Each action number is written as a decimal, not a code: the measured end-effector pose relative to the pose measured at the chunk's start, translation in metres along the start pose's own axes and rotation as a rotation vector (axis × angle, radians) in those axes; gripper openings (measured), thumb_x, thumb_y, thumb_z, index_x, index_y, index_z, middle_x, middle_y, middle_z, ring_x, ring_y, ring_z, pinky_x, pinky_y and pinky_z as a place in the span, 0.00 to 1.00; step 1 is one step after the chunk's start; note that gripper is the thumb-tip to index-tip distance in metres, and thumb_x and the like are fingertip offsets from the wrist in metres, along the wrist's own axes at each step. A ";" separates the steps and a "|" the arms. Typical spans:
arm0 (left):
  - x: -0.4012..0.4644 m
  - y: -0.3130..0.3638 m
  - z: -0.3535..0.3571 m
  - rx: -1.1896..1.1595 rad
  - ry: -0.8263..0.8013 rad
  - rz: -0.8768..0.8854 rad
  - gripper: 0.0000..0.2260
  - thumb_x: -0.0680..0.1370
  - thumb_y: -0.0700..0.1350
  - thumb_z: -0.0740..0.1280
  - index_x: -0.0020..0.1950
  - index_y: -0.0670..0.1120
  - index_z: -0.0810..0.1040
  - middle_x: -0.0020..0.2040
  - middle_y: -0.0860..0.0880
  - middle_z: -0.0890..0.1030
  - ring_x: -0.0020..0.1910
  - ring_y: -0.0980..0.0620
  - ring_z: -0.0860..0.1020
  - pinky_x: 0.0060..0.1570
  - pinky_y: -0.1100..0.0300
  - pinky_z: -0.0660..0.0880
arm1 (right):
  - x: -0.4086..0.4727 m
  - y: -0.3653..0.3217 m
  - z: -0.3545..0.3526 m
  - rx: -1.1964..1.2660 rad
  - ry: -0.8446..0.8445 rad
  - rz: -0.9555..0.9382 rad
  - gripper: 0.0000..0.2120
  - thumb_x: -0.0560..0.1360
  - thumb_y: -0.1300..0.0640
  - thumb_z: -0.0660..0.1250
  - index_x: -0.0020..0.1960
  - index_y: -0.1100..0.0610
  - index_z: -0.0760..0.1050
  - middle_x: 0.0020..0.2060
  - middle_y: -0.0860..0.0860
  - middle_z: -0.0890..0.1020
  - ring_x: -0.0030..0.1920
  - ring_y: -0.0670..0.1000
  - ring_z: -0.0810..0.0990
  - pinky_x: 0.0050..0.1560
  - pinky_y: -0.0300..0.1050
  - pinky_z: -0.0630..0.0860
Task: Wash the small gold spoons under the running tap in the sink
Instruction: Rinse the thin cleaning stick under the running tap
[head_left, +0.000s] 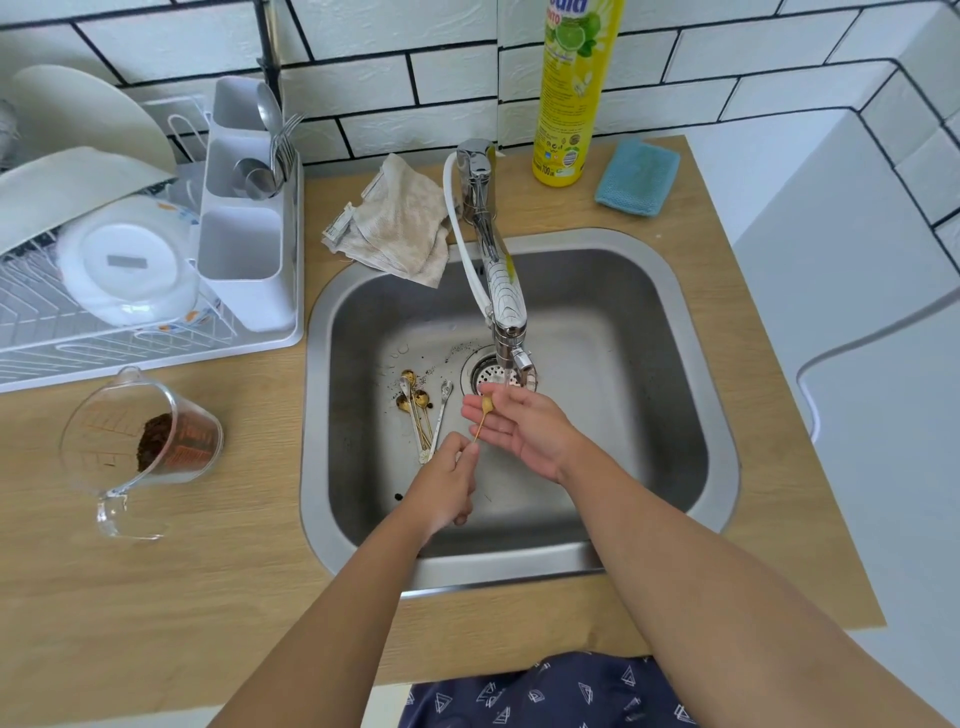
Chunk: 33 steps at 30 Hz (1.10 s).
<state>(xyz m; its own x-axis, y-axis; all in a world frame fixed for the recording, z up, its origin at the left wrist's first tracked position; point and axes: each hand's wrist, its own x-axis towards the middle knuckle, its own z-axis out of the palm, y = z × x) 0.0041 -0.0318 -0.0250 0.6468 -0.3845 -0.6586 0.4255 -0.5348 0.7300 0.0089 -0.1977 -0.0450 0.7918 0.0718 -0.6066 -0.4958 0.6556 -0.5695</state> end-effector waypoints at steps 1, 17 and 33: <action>-0.001 0.001 0.000 -0.037 -0.012 -0.003 0.12 0.85 0.53 0.54 0.45 0.50 0.66 0.31 0.50 0.68 0.22 0.54 0.65 0.24 0.62 0.68 | -0.001 -0.001 0.000 0.020 -0.034 0.010 0.11 0.85 0.65 0.60 0.65 0.61 0.76 0.57 0.58 0.87 0.59 0.56 0.86 0.54 0.49 0.84; 0.000 0.004 0.001 -0.135 -0.028 -0.064 0.13 0.86 0.46 0.53 0.50 0.42 0.74 0.32 0.44 0.74 0.28 0.49 0.77 0.28 0.59 0.75 | 0.000 0.011 0.000 -0.199 0.144 -0.139 0.06 0.83 0.65 0.65 0.55 0.59 0.80 0.47 0.54 0.87 0.48 0.50 0.89 0.46 0.42 0.84; 0.003 0.003 0.004 -0.065 0.032 -0.046 0.12 0.86 0.45 0.54 0.48 0.42 0.73 0.35 0.43 0.74 0.26 0.50 0.76 0.26 0.59 0.74 | -0.002 0.015 -0.008 -0.172 0.204 -0.170 0.07 0.83 0.66 0.63 0.57 0.61 0.80 0.50 0.56 0.87 0.50 0.52 0.89 0.46 0.41 0.84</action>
<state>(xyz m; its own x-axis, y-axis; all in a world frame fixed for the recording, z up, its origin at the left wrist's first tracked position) 0.0042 -0.0375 -0.0257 0.6451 -0.3357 -0.6864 0.4947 -0.5012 0.7100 -0.0028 -0.1935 -0.0570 0.7890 -0.1916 -0.5838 -0.4297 0.5071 -0.7471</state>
